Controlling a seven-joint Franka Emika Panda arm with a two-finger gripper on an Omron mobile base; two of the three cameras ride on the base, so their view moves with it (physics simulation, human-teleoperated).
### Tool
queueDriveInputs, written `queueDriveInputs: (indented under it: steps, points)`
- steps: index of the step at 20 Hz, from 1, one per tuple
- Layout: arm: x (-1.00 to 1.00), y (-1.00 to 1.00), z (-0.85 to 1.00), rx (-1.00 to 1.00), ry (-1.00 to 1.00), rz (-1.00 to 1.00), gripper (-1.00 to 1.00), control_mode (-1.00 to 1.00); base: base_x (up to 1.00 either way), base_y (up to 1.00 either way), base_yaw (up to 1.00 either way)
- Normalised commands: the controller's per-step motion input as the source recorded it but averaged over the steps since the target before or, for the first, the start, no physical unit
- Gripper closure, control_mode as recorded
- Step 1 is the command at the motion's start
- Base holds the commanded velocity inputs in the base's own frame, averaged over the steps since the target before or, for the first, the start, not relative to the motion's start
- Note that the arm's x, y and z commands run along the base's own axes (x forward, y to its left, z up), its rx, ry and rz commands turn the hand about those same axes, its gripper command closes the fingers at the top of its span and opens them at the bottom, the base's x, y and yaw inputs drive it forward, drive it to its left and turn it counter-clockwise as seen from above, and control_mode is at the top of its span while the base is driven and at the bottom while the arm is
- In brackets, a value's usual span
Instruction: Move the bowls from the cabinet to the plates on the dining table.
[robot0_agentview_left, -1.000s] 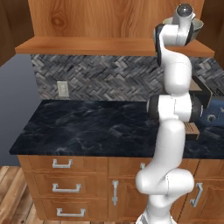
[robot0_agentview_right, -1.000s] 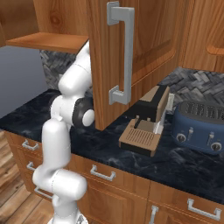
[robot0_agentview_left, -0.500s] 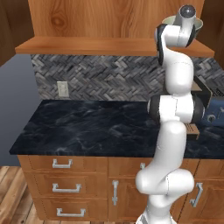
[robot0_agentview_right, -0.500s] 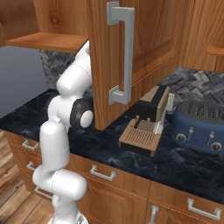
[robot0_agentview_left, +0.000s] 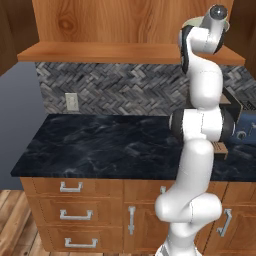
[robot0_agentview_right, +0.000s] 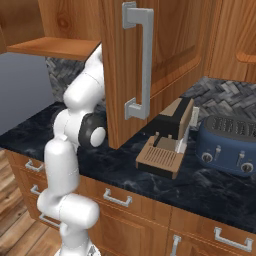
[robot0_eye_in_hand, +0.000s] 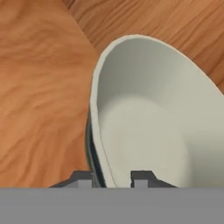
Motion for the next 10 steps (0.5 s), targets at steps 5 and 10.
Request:
queueDriveInputs:
  steps: [5, 10]
  points:
    - [-0.51, 0.1, 0.0, -0.01, 0.0, 0.08, 1.0, -1.0, 0.0, 0.0, 0.0]
    - [-0.65, 0.38, -0.11, -0.05, 0.0, 0.09, 1.0, -1.0, 0.0, 0.0, 0.0]
